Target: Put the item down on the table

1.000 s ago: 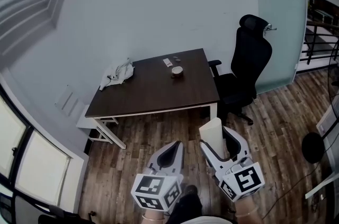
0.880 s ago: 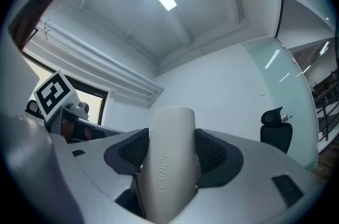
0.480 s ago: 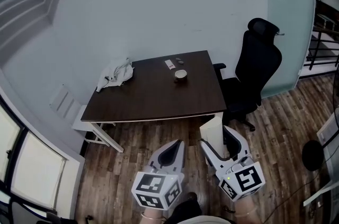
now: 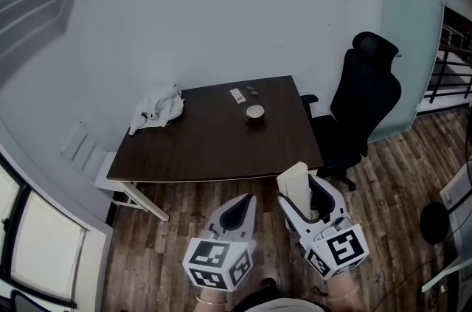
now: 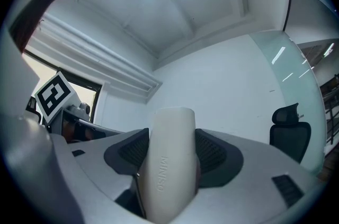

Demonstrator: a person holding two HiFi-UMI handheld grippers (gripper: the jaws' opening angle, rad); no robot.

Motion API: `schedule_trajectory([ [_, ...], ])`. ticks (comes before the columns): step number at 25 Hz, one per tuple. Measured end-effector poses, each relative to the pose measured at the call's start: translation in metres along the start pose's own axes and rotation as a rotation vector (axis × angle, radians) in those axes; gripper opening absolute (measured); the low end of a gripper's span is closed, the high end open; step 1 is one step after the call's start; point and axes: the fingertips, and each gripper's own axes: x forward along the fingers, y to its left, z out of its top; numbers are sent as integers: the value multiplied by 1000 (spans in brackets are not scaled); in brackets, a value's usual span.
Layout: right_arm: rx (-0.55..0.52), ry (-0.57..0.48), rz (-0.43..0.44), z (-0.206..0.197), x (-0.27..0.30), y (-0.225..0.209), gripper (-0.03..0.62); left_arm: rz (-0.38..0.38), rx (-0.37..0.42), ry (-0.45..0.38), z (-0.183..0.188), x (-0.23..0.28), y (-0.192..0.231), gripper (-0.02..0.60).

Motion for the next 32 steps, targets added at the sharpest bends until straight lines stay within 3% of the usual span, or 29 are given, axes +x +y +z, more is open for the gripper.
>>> schedule_trajectory([
  [8,4,1,-22,-5,52,1,281,-26,-1,-6,13,20,46,18],
  [17,-2,19,-48,-10,73,-4,281,-56,-17,-6,17,37,61,18],
  [32,-8,33,-57,-29,133,-58,281,-49,-13,12,20,104,92,18],
])
